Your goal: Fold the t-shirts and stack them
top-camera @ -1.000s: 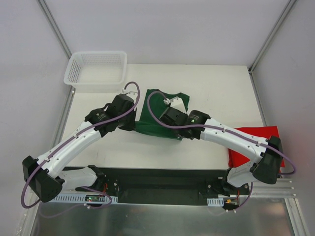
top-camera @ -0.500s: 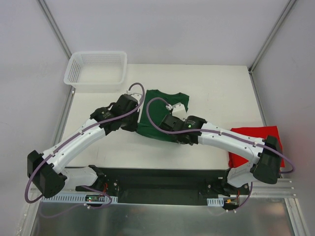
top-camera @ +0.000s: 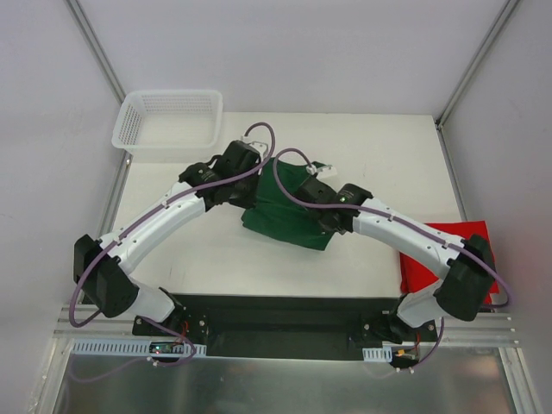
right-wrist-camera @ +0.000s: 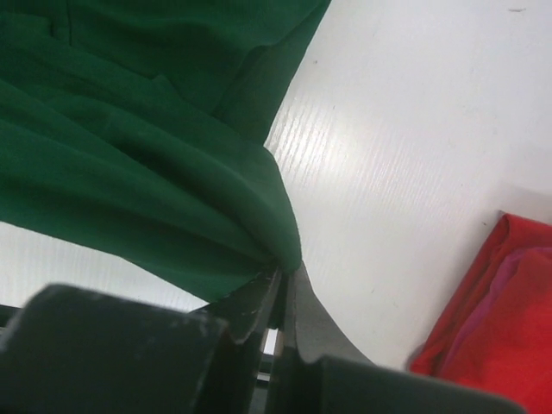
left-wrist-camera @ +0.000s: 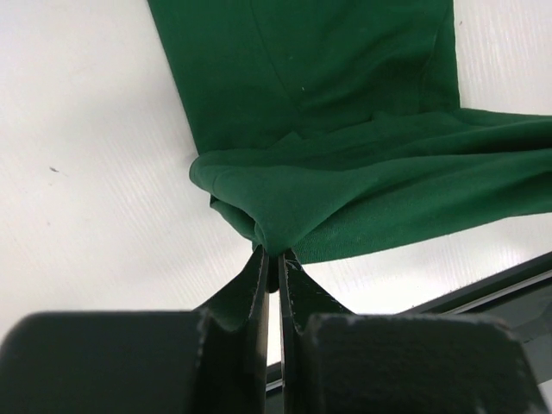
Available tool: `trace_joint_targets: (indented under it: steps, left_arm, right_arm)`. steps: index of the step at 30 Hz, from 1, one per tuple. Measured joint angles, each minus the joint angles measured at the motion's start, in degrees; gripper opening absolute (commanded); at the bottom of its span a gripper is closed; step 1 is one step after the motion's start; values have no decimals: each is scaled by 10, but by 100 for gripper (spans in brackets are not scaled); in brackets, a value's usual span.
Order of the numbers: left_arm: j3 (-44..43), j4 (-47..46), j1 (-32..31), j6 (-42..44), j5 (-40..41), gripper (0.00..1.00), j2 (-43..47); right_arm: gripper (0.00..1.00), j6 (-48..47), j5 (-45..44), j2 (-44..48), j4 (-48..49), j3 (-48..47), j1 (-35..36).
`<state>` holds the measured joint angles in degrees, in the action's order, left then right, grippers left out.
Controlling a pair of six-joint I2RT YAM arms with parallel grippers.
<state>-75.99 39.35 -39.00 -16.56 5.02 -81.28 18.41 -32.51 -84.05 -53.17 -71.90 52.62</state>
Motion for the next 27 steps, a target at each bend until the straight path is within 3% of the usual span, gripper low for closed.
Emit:
trace_joint_targets:
  steps: [15,27]
  left_arm:
    - [-54,6,13,24,16,0,-61]
    - [-137,16,50,51,21,0,-128]
  right_arm:
    - [1,-135,65,-108,35,-88,-86]
    - [1,-191,92,-176,33,-202,-136]
